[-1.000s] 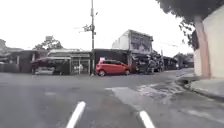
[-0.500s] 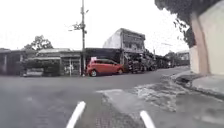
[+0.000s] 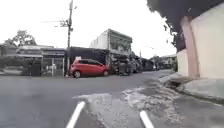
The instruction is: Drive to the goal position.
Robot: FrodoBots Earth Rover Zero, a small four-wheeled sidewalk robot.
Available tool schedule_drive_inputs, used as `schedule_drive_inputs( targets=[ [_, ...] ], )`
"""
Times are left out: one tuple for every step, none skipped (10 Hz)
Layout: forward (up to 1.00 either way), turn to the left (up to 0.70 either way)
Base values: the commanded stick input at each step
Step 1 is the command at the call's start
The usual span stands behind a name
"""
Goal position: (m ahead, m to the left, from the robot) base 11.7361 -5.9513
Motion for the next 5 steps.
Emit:
schedule_drive_inputs(
  targets=[
    [0.85, 0.00],
    [0.85, 0.02],
    [0.85, 0.01],
    [0.85, 0.00],
    [0.85, 0.00]
  ],
)
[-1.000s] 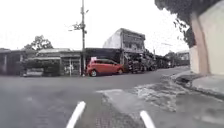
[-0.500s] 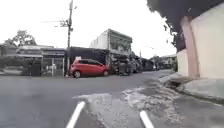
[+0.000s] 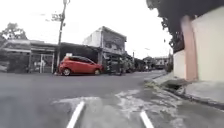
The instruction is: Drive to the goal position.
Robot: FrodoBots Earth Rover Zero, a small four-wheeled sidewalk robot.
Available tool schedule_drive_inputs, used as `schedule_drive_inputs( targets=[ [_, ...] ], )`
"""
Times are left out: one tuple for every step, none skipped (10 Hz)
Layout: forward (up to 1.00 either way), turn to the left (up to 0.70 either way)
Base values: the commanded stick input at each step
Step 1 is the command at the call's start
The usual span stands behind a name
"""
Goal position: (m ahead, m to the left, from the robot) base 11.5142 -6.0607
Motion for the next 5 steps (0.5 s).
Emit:
schedule_drive_inputs(
  targets=[
    [0.85, 0.00],
    [0.85, 0.00],
    [0.85, 0.00],
    [0.85, 0.00],
    [0.85, 0.00]
  ],
)
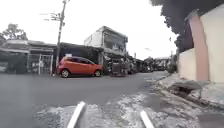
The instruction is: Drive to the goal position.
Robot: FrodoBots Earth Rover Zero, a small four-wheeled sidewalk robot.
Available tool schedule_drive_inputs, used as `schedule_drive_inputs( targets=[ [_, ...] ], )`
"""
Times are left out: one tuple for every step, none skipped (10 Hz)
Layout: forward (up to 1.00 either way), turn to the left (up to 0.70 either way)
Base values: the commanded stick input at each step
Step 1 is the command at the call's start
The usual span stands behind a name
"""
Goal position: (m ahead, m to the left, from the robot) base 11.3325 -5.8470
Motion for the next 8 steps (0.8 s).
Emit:
schedule_drive_inputs(
  targets=[
    [0.85, 0.00],
    [0.85, 0.00],
    [0.85, 0.05],
    [0.85, -0.17],
    [0.85, -0.32],
    [0.85, -0.34],
    [0.85, -0.34],
    [0.85, -0.34]
  ],
)
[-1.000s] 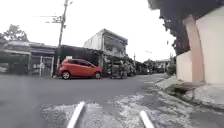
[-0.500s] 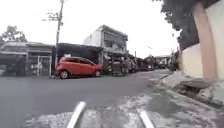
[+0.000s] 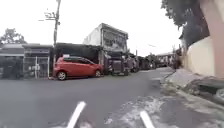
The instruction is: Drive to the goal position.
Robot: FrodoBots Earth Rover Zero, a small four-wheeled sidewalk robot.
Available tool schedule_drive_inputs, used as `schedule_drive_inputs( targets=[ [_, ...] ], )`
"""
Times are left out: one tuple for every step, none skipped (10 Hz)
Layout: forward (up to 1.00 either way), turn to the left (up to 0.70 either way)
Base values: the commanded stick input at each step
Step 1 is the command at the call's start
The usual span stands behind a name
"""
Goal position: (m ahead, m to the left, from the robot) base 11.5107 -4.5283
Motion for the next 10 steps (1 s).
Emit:
schedule_drive_inputs(
  targets=[
    [0.85, -0.34],
    [0.85, -0.34],
    [0.85, -0.34],
    [0.85, -0.34],
    [0.85, -0.34],
    [0.85, -0.34],
    [0.85, -0.05],
    [0.85, 0.06],
    [0.85, 0.03],
    [0.85, 0.00]
  ],
)
